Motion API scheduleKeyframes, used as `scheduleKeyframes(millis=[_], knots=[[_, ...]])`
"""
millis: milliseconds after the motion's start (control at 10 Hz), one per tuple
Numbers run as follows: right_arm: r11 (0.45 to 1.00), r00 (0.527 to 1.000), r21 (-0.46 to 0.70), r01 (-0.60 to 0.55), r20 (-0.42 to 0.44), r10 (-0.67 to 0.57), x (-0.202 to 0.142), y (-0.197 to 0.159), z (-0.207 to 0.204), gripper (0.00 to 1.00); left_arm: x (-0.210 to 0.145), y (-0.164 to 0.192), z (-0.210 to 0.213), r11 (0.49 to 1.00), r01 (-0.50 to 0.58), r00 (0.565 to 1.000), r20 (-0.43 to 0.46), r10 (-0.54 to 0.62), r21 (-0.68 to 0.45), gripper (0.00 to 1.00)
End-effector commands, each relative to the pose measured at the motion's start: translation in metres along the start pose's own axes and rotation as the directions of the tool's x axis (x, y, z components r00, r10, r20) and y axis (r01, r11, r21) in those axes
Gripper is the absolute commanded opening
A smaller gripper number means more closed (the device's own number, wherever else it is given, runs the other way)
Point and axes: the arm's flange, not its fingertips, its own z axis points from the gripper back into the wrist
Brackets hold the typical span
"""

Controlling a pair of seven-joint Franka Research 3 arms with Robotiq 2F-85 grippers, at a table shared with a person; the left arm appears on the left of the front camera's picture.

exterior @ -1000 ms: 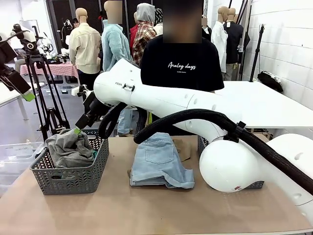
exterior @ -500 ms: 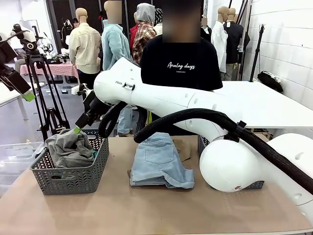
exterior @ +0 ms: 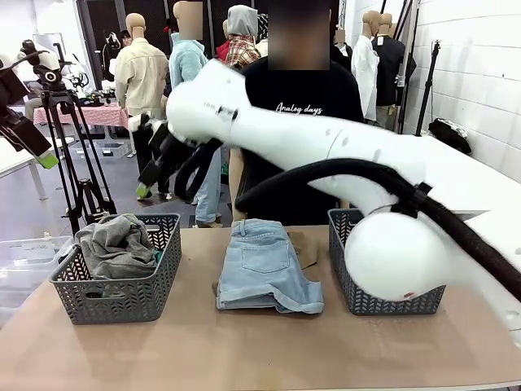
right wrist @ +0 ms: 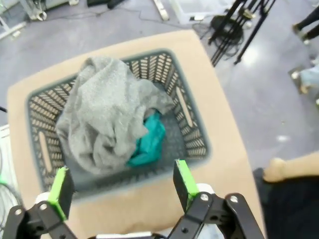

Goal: Sort the tops and bottoms.
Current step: Lift clothes from the center of the table with your left hand.

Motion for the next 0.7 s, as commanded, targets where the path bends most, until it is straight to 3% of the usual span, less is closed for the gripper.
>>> scheduleKeyframes(millis=[0,200,400,600], knots=[[0.998,0.992,-0.039,0.042,-0.119,-0.047,-0.115,0.070,0.074,1.00,-0.001,0.001,0.001,1.000,0.007,1.000,-0.002,-0.007,0.004,0.91],[0.988,0.948,-0.097,0.121,-0.284,-0.144,-0.163,0.090,0.118,1.00,-0.001,0.001,0.001,1.000,0.007,1.000,-0.002,-0.007,0.004,0.91],[0.969,0.923,-0.144,0.202,-0.304,-0.238,-0.217,0.105,0.152,1.00,-0.001,0.001,0.001,1.000,0.007,1.000,-0.002,-0.007,0.004,0.91],[0.956,0.925,-0.143,0.256,-0.250,-0.286,-0.266,0.117,0.157,1.00,-0.001,0.001,0.001,1.000,0.007,1.000,-0.002,-0.007,0.004,0.91]])
